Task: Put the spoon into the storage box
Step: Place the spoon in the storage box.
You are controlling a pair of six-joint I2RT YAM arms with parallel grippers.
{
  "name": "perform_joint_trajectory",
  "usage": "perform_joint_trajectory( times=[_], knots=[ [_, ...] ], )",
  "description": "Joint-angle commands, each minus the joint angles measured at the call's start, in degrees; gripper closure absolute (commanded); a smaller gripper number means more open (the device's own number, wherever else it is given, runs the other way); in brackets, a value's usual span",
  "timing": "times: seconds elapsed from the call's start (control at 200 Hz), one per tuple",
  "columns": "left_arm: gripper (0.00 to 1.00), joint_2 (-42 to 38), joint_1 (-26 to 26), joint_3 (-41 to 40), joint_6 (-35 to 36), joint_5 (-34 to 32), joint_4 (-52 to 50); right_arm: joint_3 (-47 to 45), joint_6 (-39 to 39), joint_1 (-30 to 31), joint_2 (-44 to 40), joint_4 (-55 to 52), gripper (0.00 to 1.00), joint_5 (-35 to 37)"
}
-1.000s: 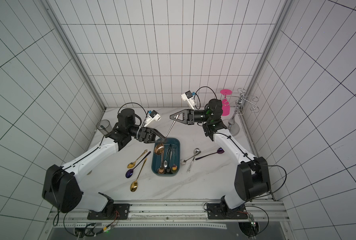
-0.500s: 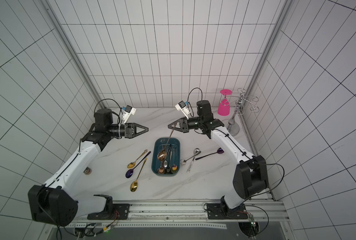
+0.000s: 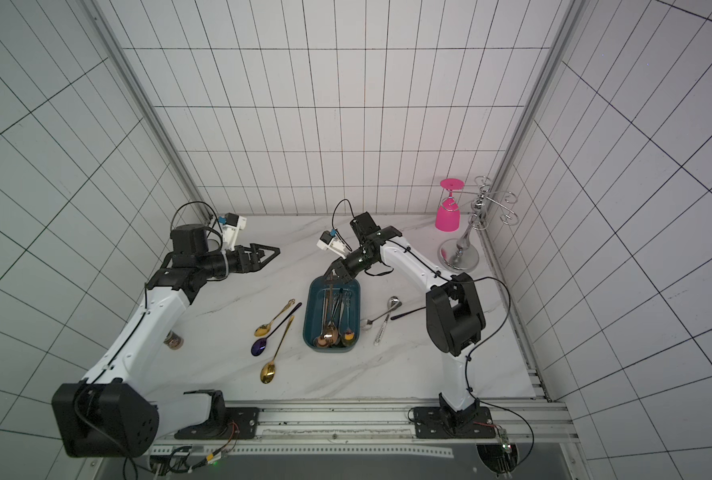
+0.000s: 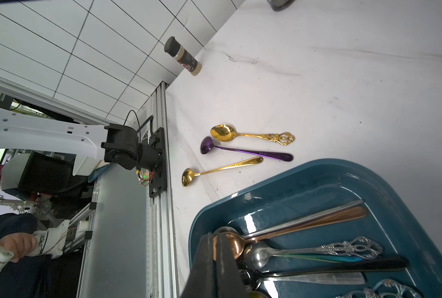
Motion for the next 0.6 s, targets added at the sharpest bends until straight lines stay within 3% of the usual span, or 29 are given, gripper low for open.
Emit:
perform_joint_trajectory(
  times=[0.0,0.495,0.595],
  knots=[
    [0.01,-1.00,0.25,-0.52,3.31,-5.45,-1.33,4.22,-2.44,0.13,1.11,-1.15,1.00,-0.36],
    [0.01,-0.84,0.30,-0.91,3.60,-6.30,-1.21,1.96,5.10,1.85,6.06,13.62,0.98,-0.23],
    [0.01,-0.81,0.30,-0.40,3.93,-6.38,-1.71,1.94,5.22,2.27,6.71,13.73,0.92,-0.28]
  ],
)
